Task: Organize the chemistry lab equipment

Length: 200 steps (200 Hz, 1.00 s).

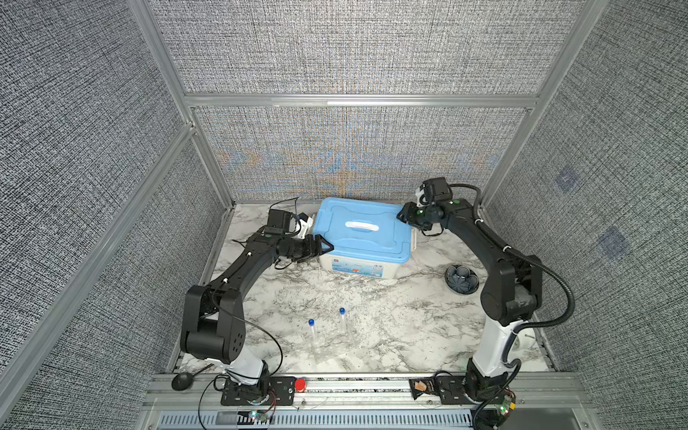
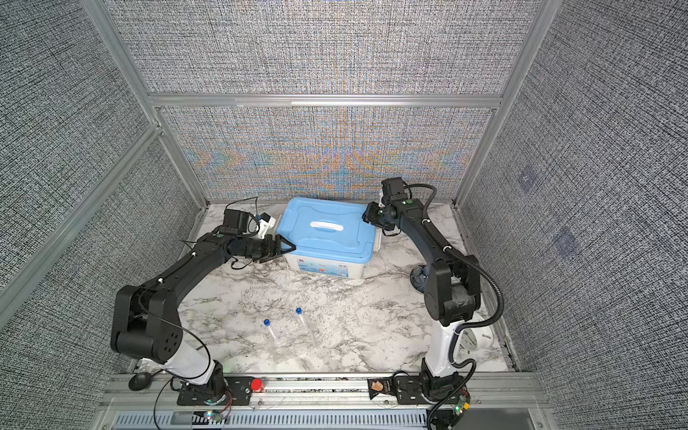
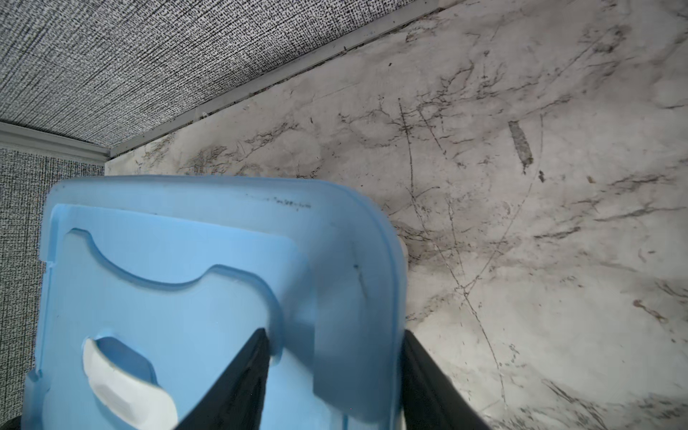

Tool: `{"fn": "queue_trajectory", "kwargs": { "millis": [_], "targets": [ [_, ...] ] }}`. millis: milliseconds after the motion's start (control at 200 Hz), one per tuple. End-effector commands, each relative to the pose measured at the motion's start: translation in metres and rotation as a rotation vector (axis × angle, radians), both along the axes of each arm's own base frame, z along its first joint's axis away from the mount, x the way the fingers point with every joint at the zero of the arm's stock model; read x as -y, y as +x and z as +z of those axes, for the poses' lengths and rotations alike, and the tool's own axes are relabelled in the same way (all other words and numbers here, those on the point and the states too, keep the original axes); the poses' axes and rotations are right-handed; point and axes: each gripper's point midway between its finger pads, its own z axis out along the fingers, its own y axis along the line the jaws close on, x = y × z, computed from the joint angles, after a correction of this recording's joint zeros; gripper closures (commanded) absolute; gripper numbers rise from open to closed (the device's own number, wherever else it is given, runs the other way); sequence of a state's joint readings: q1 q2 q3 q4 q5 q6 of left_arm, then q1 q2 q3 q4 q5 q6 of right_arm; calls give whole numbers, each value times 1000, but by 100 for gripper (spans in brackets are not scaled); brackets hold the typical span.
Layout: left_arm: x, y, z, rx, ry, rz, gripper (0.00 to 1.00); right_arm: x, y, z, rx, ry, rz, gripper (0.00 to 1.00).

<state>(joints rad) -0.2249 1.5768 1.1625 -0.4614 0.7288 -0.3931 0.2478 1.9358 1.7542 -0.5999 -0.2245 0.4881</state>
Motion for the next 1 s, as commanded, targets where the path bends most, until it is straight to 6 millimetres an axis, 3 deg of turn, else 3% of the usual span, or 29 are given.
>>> {"fn": "queue_trajectory", "kwargs": {
  "millis": [0, 180, 430, 565, 855, 995],
  "targets": [
    [-4, -7, 8, 3, -1, 7, 17, -19, -12, -7, -38, 4, 123, 45],
    [-15, -17, 34, 27, -57, 33, 13, -31, -7, -13, -32, 0, 215, 46],
    [-42, -28, 29, -40, -29, 118, 10, -50, -2, -20, -41, -16, 311, 46],
    [-56, -23, 22, -90, -57, 197, 7, -65, 2, -13, 28, -19, 418, 46],
    [-93, 1, 55, -39, -150, 345, 1, -70, 3, -15, 45, -73, 518, 46],
    [-114, 15, 55, -33, -201, 444, 1, -74, 2, -4, 64, -43, 525, 41]
  ]
}}
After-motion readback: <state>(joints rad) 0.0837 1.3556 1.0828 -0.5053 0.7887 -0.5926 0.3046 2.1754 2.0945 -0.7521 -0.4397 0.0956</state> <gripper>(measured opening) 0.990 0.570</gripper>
